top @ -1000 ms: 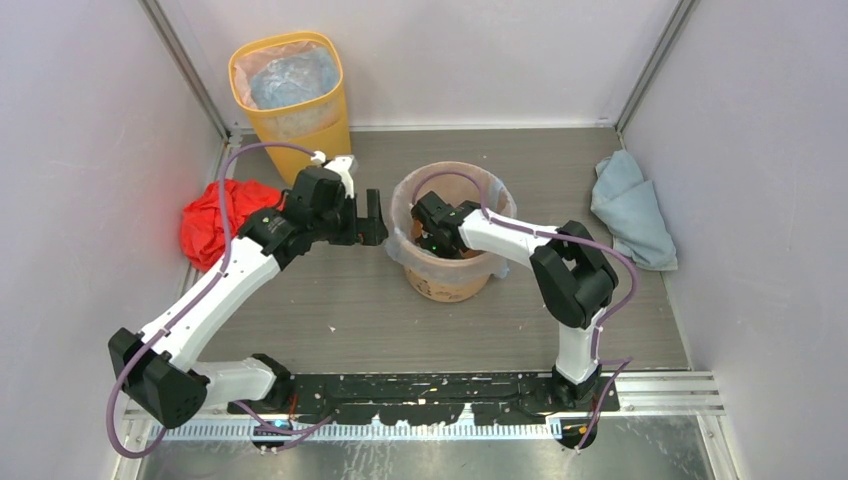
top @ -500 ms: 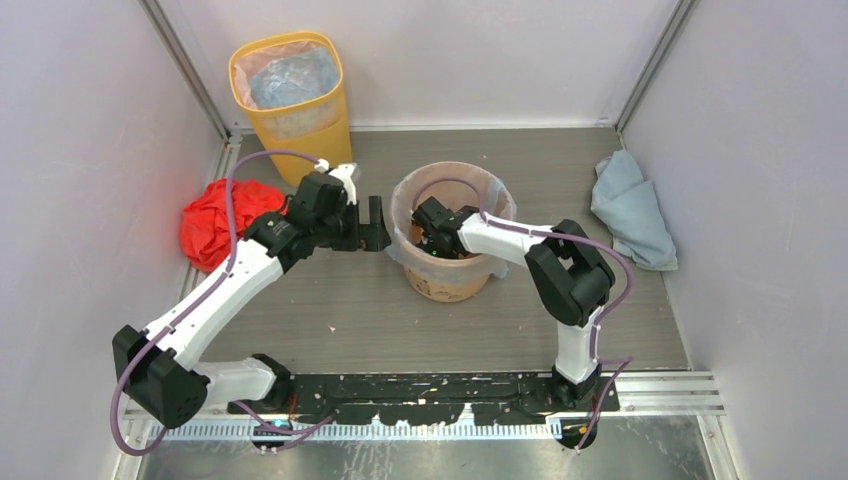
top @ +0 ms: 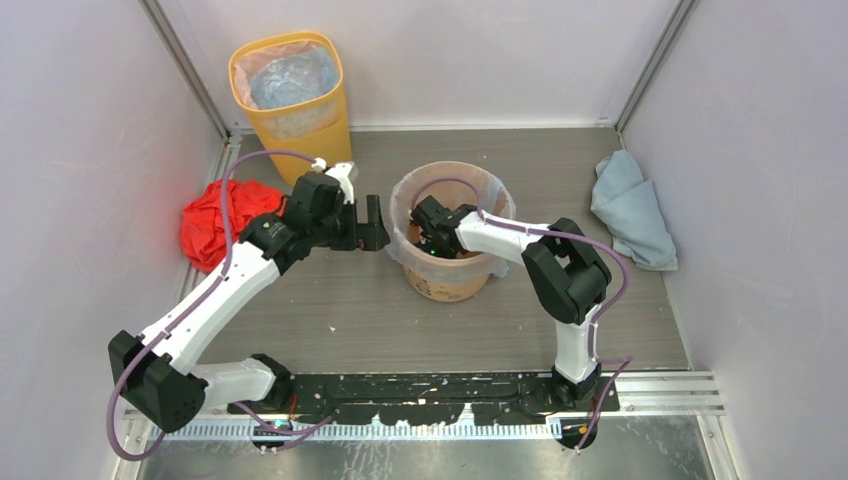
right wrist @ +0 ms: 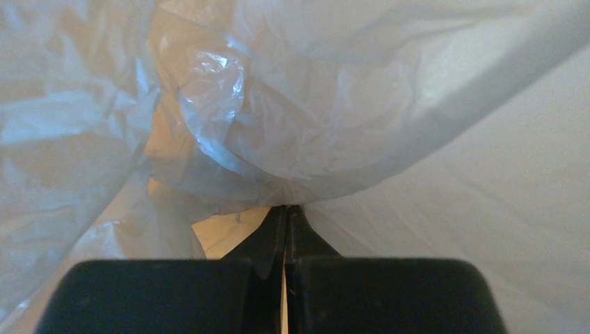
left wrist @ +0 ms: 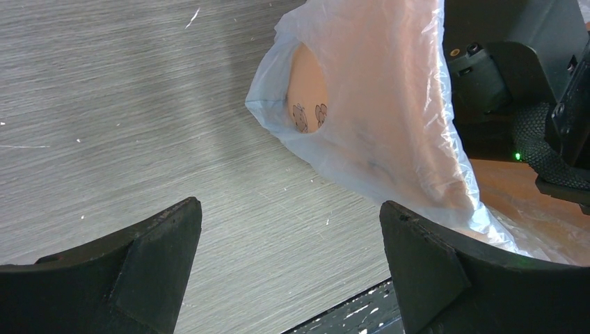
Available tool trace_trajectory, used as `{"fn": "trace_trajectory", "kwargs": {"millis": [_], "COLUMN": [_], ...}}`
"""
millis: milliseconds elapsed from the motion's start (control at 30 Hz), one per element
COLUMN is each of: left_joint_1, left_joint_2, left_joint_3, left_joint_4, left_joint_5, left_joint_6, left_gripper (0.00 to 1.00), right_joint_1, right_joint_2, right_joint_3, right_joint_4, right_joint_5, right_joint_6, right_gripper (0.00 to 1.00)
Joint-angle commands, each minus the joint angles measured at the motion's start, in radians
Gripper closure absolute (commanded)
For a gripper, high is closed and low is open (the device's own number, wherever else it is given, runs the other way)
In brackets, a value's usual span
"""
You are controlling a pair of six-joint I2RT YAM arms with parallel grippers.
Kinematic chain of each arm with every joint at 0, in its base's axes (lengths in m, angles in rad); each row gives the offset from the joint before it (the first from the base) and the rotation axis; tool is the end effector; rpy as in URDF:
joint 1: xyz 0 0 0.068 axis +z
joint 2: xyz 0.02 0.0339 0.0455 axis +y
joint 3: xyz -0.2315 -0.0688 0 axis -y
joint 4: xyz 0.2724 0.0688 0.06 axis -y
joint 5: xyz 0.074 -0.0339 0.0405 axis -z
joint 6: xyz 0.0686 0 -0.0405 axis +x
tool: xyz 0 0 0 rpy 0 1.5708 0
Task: Put the trash bags into the trash bin
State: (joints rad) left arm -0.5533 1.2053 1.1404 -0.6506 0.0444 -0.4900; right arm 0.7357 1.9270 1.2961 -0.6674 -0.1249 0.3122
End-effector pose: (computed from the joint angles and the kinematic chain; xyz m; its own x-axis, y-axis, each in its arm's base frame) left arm 0.2711 -0.1710 0.2784 -0.7529 -0.0876 -0.6522 0.2257 0.8966 -0.3809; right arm 0.2866 0.2710 0.0814 -0.8917 -0.3961 -0.2193 -0.4380 0.8771 0.1968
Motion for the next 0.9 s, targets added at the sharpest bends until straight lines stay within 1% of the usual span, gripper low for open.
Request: {"fn": "trace_trajectory", "kwargs": {"millis": [0, 400, 533, 567, 633, 767, 867], "left_joint_1": [0.011, 0.023, 0.023, 0.023, 0.024, 0.024, 0.024], "left_joint_2": [-0.04, -0.062, -0.07, -0.069, -0.069, -0.067, -0.069], "left_joint_3": [0.05, 0.086, 0.1, 0.106, 0.119, 0.142, 0.149], "left_joint_4": [0.003, -0.022, -0.024, -0.027, -0.033, -0.043, -0.046], "left_joint_5": [-0.012, -0.014, -0.01, -0.01, -0.011, -0.009, -0.006], "left_joint_6": [0.014, 0.02, 0.02, 0.019, 0.02, 0.024, 0.025], "left_gripper": [0.0, 0.0, 0.0, 0.0, 0.0, 0.0, 0.0], "right_joint_1": [-0.001, 0.0, 0.0, 0.001, 0.0, -0.001, 0.0], "right_joint_2": [0.074, 0.089, 0.039, 0.022, -0.012, -0.075, -0.1], "right_joint_3": [-0.013, -0.006, -0.017, -0.015, -0.006, 0.023, 0.047], "right_joint_4": [-0.006, -0.027, -0.019, -0.021, -0.035, -0.066, -0.089], "right_joint_5": [0.032, 0.051, 0.062, 0.062, 0.077, 0.093, 0.102], "right_joint_6": [-0.003, 0.008, 0.016, 0.019, 0.02, 0.019, 0.019], "right_gripper": [0.99, 0.99, 0.99, 0.98, 0.88, 0.83, 0.82]}}
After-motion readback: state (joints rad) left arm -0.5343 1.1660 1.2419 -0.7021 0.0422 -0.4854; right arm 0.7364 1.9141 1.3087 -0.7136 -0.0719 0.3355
